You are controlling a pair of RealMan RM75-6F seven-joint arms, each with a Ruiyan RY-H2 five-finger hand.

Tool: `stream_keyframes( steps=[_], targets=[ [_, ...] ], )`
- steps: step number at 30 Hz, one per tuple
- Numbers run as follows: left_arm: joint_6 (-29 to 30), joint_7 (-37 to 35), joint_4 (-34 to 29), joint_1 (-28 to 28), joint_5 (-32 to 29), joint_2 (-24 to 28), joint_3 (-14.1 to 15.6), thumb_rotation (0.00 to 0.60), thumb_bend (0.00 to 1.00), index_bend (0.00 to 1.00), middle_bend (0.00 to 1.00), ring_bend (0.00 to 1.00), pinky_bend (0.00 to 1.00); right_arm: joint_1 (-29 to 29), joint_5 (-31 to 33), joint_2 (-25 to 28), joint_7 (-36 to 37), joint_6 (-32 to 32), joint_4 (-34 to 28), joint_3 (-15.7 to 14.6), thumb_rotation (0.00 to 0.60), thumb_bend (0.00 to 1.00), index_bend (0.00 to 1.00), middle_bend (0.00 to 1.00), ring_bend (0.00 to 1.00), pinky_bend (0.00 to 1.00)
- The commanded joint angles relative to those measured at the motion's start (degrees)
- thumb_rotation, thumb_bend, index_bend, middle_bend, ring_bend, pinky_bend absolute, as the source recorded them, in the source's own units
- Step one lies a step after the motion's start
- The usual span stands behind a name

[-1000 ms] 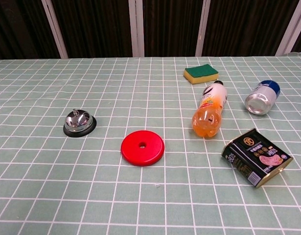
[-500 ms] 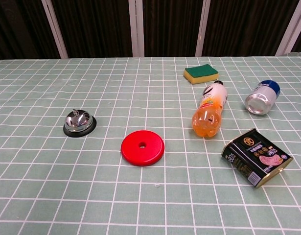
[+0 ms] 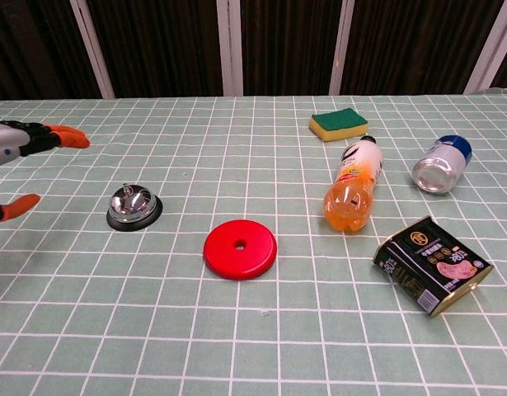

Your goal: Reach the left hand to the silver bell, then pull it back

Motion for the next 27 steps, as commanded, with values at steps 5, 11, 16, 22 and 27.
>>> stream_keyframes(
  steps=[5, 11, 16, 22, 27],
  targets=[
    [-1.27, 5.86, 1.16, -3.46, -5.88, -4.5, -0.6, 0.6, 0.66, 0.0, 0.0, 0.0, 0.0, 0.0, -0.02, 0.08, 0.3, 0.04, 0.0, 0.01, 0.6, 0.22, 0.0, 0.0, 0.0, 0.0],
    [-1.75, 7.78, 3.11, -5.06, -8.31, -6.55, 0.01, 0.6, 0.66, 0.0, 0.0, 0.0, 0.0, -0.01, -0.06, 0.11, 0.38, -0.05, -0.08, -0.09, 0.6, 0.22, 0.0, 0.0, 0.0, 0.0],
    [-2.96, 8.64, 5.58, -6.31, -10.29, -8.65, 1.09, 0.6, 0.67, 0.0, 0.0, 0.0, 0.0, -0.03, 0.19, 0.1, 0.37, -0.05, -0.06, 0.02, 0.6, 0.22, 0.0, 0.0, 0.0, 0.0],
    [-3.98, 8.65, 8.4, -6.47, -12.94, -9.78, 2.91, 0.6, 0.68, 0.0, 0.0, 0.0, 0.0, -0.03, 0.11, 0.13, 0.84, 0.14, -0.08, 0.13, 0.6, 0.22, 0.0, 0.0, 0.0, 0.0],
    [-2.68, 6.51, 8.71, -6.76, -12.01, -9.96, 2.1, 0.6, 0.68, 0.0, 0.0, 0.0, 0.0, -0.05, 0.1, 0.09, 0.85, 0.15, -0.04, 0.1, 0.6, 0.22, 0.0, 0.0, 0.0, 0.0]
  ],
)
